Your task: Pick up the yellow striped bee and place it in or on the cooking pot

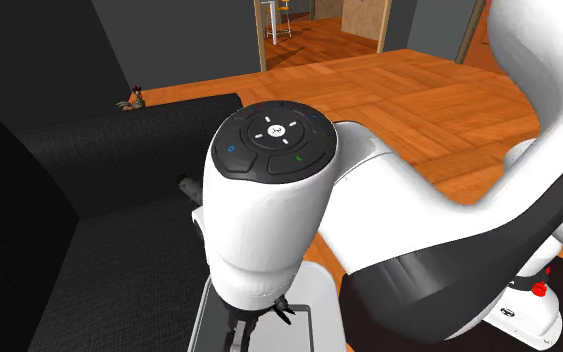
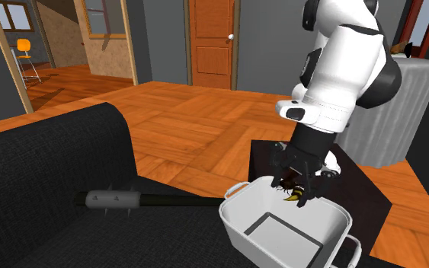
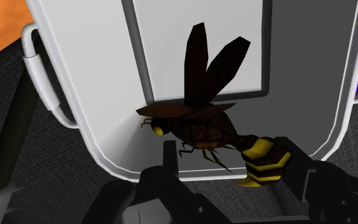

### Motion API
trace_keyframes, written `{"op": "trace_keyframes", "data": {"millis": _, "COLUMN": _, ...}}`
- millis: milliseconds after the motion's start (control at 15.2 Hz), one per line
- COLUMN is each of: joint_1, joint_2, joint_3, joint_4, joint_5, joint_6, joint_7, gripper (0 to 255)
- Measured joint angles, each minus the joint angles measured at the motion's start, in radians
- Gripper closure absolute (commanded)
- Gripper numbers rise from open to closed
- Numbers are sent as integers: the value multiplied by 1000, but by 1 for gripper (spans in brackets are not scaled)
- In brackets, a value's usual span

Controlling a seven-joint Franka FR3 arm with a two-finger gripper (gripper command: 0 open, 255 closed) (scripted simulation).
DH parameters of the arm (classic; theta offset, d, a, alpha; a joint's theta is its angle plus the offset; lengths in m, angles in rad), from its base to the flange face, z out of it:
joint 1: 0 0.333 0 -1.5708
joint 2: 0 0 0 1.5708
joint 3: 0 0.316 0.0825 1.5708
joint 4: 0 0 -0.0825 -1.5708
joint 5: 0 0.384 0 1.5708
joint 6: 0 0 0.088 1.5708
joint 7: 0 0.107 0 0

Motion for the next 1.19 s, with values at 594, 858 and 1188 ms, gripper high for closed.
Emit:
{"op": "trace_keyframes", "data": {"millis": 594, "joint_1": 9, "joint_2": 77, "joint_3": -7, "joint_4": -45, "joint_5": -87, "joint_6": 98, "joint_7": 79, "gripper": 255}}
{"op": "trace_keyframes", "data": {"millis": 858, "joint_1": 8, "joint_2": 81, "joint_3": -9, "joint_4": -53, "joint_5": -94, "joint_6": 109, "joint_7": 84, "gripper": 255}}
{"op": "trace_keyframes", "data": {"millis": 1188, "joint_1": 9, "joint_2": 82, "joint_3": -9, "joint_4": -53, "joint_5": -95, "joint_6": 110, "joint_7": 85, "gripper": 0}}
